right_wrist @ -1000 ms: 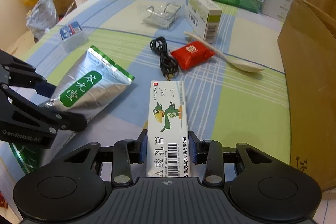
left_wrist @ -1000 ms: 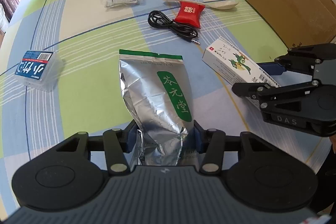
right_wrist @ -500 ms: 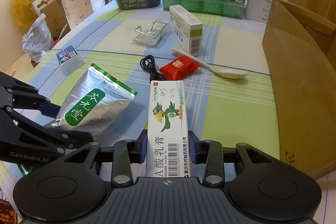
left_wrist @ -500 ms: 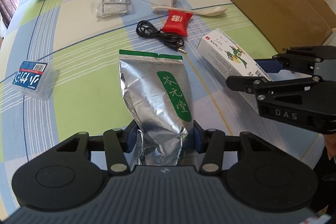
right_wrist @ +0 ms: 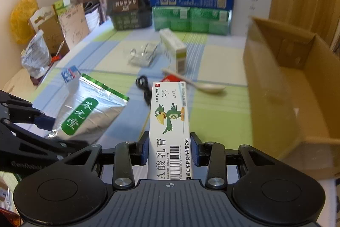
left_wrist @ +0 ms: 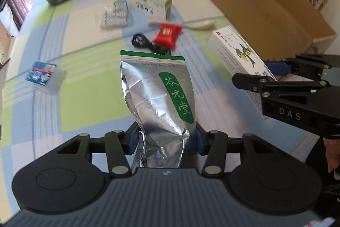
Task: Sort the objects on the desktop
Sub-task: 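Carry the tea bag and cream box into the cardboard box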
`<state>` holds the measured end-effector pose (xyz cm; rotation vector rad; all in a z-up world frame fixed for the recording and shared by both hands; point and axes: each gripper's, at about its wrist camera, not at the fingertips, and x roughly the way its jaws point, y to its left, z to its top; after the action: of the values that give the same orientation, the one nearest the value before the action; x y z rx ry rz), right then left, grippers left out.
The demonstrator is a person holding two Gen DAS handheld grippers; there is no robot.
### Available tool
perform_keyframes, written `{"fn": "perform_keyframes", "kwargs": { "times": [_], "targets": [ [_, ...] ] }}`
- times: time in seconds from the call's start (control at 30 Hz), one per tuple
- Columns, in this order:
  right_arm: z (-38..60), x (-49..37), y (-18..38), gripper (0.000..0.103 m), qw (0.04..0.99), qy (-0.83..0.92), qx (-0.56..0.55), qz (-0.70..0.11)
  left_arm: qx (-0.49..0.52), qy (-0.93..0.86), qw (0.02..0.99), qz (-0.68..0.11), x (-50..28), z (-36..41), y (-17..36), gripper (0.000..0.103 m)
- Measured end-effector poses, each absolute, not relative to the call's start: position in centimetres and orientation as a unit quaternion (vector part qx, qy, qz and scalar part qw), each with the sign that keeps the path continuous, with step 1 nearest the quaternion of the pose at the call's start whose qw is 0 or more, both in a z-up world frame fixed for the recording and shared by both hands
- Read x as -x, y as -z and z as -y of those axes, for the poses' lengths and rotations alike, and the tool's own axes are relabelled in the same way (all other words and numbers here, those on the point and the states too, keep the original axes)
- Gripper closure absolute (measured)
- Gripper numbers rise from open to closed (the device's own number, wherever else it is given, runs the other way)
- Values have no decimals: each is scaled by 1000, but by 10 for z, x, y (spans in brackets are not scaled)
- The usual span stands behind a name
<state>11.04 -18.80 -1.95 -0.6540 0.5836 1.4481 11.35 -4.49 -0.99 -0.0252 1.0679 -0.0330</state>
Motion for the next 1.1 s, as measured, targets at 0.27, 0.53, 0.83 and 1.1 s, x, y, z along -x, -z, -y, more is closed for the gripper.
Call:
{"fn": "perform_keyframes", "kwargs": {
  "times": [0.27, 0.53, 0.83, 1.1],
  "targets": [
    [208, -137, -41, 67, 690, -637, 256, -232, -1, 18, 881, -473, -119, 77, -54, 57],
    [224, -209, -93, 67, 728, -606, 230, -222, -9, 66, 890, -450, -159, 145, -94, 57],
    [231, -300, -99, 67, 758, -559, 242, -234, -3, 106, 888, -447, -219, 216, -101, 57],
    [224, -346, -88, 67, 762, -545, 240, -256, 16, 113, 887, -448, -269, 256, -92, 57]
  ]
}}
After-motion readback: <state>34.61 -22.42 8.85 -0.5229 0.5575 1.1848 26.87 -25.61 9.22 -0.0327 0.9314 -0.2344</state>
